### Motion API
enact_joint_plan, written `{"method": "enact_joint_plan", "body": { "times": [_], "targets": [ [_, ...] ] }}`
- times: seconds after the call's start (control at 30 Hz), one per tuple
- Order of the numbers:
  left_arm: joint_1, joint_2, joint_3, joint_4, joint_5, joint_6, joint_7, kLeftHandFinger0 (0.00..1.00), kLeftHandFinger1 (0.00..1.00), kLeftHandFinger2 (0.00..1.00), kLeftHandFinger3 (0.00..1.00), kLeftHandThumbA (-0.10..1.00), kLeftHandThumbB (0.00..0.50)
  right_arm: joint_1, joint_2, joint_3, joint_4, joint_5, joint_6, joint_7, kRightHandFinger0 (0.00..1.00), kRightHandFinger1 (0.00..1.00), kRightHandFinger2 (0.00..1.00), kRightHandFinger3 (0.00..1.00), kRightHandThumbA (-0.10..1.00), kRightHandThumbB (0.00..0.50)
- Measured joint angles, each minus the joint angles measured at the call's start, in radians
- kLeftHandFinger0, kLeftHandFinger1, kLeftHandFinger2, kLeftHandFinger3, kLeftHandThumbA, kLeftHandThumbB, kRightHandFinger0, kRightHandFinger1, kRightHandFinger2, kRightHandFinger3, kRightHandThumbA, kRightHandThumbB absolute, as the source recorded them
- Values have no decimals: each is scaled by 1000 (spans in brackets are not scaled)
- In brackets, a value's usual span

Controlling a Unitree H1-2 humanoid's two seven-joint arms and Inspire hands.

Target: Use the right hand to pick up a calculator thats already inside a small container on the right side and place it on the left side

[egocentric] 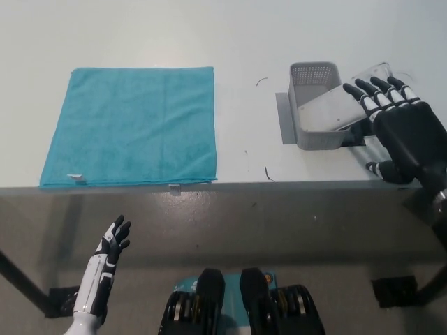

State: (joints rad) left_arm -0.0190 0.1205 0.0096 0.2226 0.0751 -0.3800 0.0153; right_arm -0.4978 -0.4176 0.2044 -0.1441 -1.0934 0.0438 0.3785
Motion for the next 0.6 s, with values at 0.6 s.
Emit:
{"method": "enact_joint_plan", "body": {
  "times": [0.6],
  "targets": [
    [3,3,0,0,0,-35,0,1000,1000,1000,1000,1000,0,-136,-31,98,187,-142,48,57,1000,1000,1000,1000,1000,393]
  ]
}}
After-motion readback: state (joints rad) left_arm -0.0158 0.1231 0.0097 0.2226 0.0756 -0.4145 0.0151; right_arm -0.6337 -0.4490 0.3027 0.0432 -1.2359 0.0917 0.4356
